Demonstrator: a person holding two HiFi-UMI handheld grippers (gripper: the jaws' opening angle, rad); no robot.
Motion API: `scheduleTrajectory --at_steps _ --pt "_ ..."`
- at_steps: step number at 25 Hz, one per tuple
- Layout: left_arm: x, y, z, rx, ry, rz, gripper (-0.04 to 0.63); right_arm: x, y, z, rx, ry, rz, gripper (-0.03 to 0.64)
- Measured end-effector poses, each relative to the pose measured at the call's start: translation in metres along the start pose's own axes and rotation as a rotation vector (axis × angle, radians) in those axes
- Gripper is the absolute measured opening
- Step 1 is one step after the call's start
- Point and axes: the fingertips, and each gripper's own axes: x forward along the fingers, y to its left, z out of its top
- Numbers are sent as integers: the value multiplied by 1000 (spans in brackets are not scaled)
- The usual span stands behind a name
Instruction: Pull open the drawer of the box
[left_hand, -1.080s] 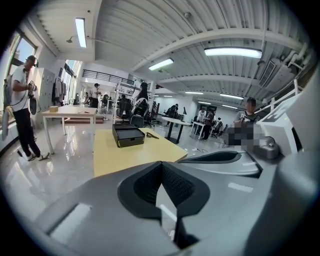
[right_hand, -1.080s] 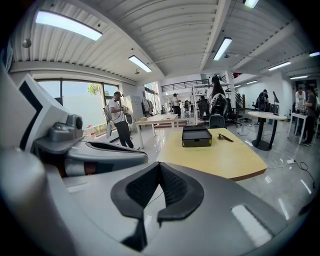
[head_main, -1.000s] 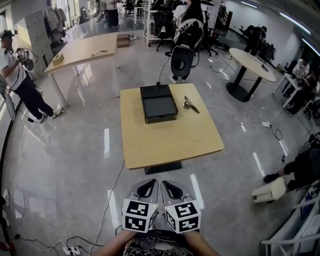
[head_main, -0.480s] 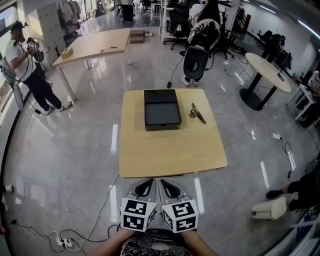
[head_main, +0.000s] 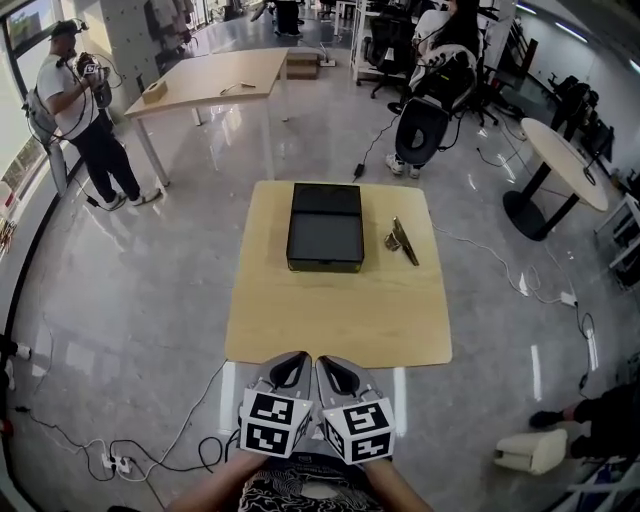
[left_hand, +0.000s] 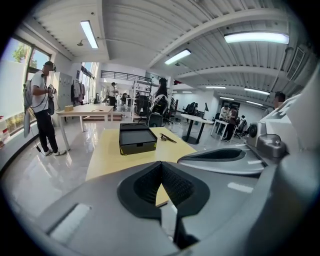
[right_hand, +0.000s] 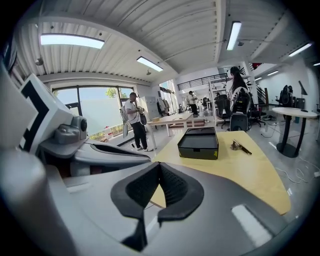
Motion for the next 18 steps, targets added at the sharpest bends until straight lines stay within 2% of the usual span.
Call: scheduleTrajectory --at_steps 3,7,13,18 --pt "17 -10 -2 -20 -3 26 9 -1 -19 -9 -13 11 40 3" --pt "40 -21 -17 -20 4 47 9 4 -43 -24 -80 29 46 5" --pt "79 -36 6 -39 3 67 9 14 -89 -4 -185 45 54 5" --pt "93 -19 37 -37 -10 75 9 37 -103 27 -260 50 45 5"
